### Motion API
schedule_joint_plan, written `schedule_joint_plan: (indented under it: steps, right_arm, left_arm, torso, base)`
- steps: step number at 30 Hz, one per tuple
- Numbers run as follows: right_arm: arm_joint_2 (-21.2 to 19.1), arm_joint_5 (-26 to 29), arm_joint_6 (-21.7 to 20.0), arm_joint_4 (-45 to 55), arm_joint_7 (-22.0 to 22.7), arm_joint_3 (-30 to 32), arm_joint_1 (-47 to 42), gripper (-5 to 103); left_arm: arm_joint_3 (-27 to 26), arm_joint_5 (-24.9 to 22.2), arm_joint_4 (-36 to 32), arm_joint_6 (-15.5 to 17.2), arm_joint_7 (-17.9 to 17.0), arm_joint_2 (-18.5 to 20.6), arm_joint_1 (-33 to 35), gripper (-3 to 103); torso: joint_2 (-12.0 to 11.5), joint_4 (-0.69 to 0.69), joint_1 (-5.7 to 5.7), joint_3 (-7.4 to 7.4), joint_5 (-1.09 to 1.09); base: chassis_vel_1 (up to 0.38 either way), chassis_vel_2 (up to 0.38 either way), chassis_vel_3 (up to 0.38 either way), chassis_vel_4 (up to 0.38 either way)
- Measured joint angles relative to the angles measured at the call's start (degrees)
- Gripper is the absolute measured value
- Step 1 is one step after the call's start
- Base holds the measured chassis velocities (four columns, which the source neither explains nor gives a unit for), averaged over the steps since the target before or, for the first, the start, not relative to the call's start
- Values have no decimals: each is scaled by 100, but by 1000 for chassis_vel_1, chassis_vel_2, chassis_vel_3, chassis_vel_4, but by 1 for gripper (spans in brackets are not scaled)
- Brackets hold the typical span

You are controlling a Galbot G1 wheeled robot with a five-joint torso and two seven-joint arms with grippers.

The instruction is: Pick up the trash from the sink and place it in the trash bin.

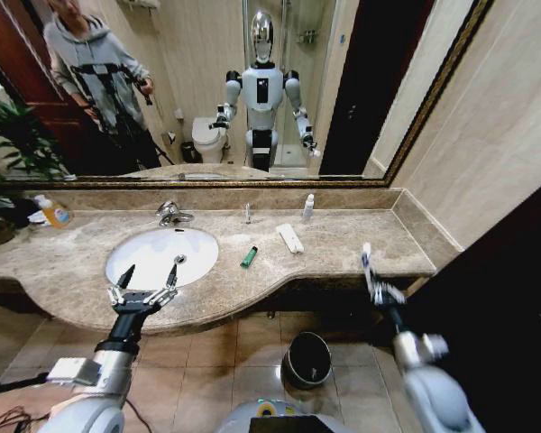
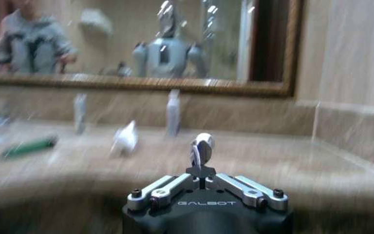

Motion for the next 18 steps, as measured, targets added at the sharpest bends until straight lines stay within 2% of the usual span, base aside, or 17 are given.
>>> schedule_joint_plan:
  steps: [3,4,7,8,11,18]
  right_arm:
    - [9,-263,236,-919,-270,-225,-37,0]
    - [9,-263,236,-919,-270,-225,-37,0]
    - [67,-859,363,-2107,-405,-508,305,0]
    - [67,-859,363,-2107,-405,-508,305,0]
    - [208,-1583,407,-3227,-442,-765,898,0]
    - [519,-2596,121,-4748,-471,-1046,2062,0]
  left_arm:
    - [0,0,0,0,0,0,0,100]
    - [0,0,0,0,0,0,0,100]
    - [0,0,0,0,0,0,0,100]
    - [0,0,0,0,0,0,0,100]
    - [1,0,0,0,1,0,0,100]
    - [1,0,0,0,3,0,0,100]
  torso:
    - [0,1,0,0,1]
    - [0,1,0,0,1]
    - [0,2,1,1,-1]
    - [0,2,1,1,-1]
    - [-1,1,1,1,1]
    - [-1,3,2,1,1]
  base:
    - [0,0,0,0]
    - [0,0,0,0]
    - [0,0,0,0]
    - [0,0,0,0]
    - [0,0,0,0]
    - [0,0,0,0]
